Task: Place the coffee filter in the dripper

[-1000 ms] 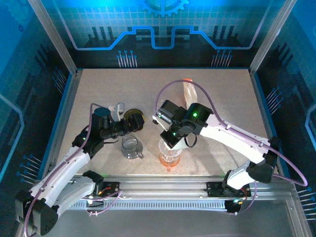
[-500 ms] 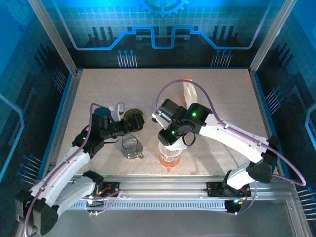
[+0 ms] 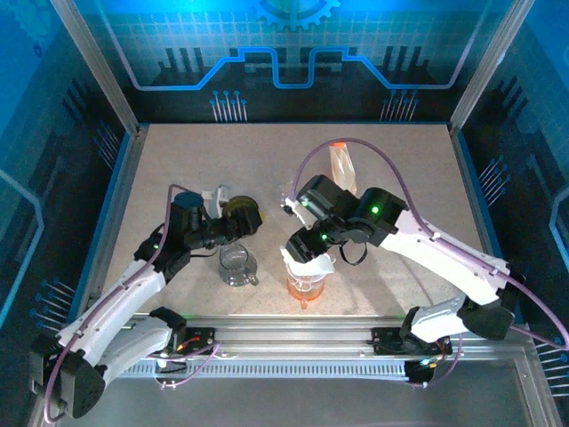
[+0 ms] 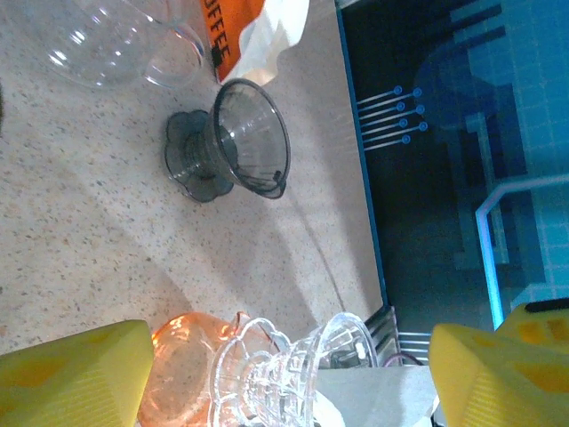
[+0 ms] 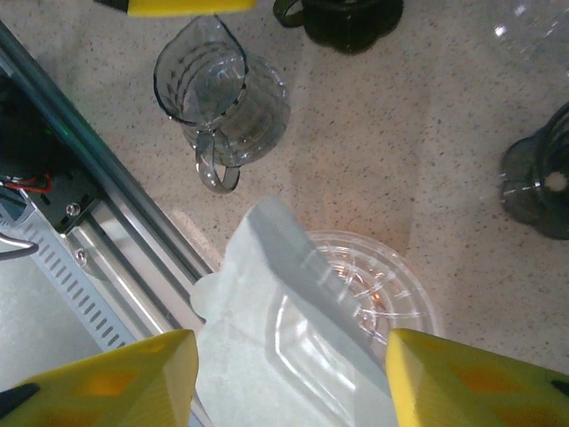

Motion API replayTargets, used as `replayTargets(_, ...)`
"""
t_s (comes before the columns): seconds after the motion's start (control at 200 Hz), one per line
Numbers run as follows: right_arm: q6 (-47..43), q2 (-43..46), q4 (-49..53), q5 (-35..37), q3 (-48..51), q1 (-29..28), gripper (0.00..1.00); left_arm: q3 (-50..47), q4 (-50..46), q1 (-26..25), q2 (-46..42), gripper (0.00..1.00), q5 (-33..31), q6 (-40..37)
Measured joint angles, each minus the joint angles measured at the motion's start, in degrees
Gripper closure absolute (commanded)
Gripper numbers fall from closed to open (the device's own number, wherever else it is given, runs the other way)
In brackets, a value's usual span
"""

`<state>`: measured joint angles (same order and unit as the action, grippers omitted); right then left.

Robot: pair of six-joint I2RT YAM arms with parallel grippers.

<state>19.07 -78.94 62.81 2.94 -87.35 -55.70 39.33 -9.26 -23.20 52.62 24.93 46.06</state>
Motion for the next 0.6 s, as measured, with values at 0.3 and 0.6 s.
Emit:
replayTargets(0.3, -1.2, 3.5, 0.1, 1.0, 5.0, 4.0, 0.45, 2.0, -1.2, -3.2, 0.5, 0.16, 0.0, -1.6)
replayTargets(0.6, -3.0, 3.2, 0.5, 1.0, 7.0, 4.0, 0.74, 3.7, -3.6, -5.4, 0.5, 0.15, -0.4, -2.9)
